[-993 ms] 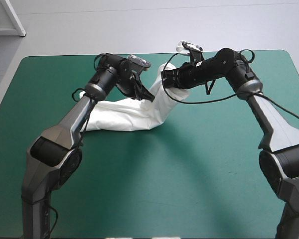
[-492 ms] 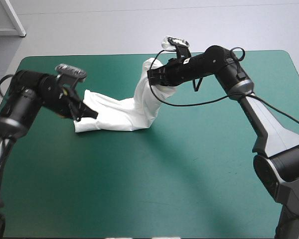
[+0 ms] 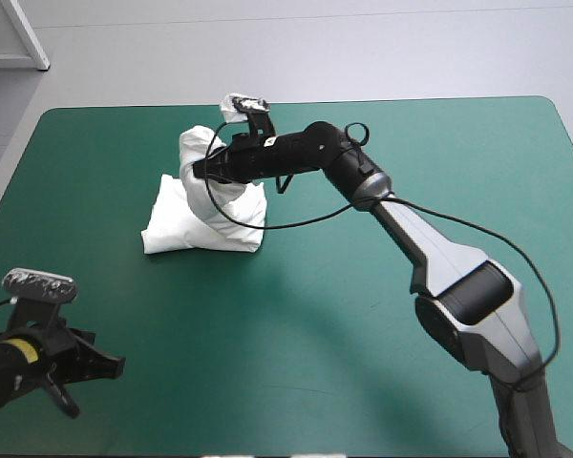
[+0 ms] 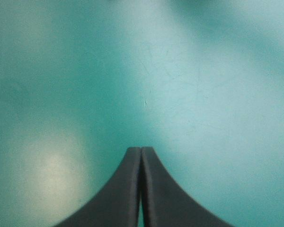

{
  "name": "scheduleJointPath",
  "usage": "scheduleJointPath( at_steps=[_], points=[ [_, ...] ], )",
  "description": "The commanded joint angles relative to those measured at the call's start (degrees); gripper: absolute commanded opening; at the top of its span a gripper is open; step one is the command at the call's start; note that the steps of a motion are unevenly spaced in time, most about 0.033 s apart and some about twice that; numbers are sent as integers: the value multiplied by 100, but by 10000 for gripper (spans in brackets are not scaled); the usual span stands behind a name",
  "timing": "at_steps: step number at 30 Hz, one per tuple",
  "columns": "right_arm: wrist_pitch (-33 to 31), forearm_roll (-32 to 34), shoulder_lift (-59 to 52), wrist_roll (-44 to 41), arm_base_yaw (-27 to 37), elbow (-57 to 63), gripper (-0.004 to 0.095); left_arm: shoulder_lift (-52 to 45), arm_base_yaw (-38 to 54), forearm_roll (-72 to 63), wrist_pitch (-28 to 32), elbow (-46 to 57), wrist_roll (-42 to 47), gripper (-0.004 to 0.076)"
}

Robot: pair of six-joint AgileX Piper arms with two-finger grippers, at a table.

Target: Fold the cloth

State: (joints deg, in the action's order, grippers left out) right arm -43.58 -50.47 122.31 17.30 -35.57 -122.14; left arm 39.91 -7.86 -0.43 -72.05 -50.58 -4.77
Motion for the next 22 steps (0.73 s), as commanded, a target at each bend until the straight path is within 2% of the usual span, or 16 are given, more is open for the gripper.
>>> scheduleJointPath(
  at_steps=[1, 2, 4, 5, 9, 10, 11, 13, 17, 22],
  points=[
    [252, -926, 395, 296, -104, -946, -7, -639, 8, -95, -196, -64, 84, -8],
    [205, -1019, 622, 296, -136, -1221, 9, -716, 8, -139, -204, -64, 84, -8],
    [3, -1131, 1027, 258, -164, -1783, 111, -715, 8, -271, -204, -51, 47, -8],
    [-103, -1144, 1170, 224, -175, -1992, 196, -687, 8, -282, -204, -12, 47, -8],
    [-479, -1113, 1555, 205, -175, -2691, 645, -445, 8, -249, -204, 158, 19, -8],
    [-494, -992, 1555, 205, -175, -2740, 731, -395, 8, -237, -204, 184, 5, -8],
    [-507, -927, 1540, 205, -175, -2740, 773, -322, 8, -239, -193, 196, 5, -8],
    [-640, -815, 1500, 150, -137, -2783, 781, -235, 8, -198, -193, 196, 5, -8],
    [-1227, -492, 1454, -222, 20, -3020, 712, -137, 8, -113, -193, 196, 5, -8],
    [-2215, 518, 1418, -1099, 242, -3295, 638, -127, 8, -29, -193, 196, 5, -8]
  ],
)
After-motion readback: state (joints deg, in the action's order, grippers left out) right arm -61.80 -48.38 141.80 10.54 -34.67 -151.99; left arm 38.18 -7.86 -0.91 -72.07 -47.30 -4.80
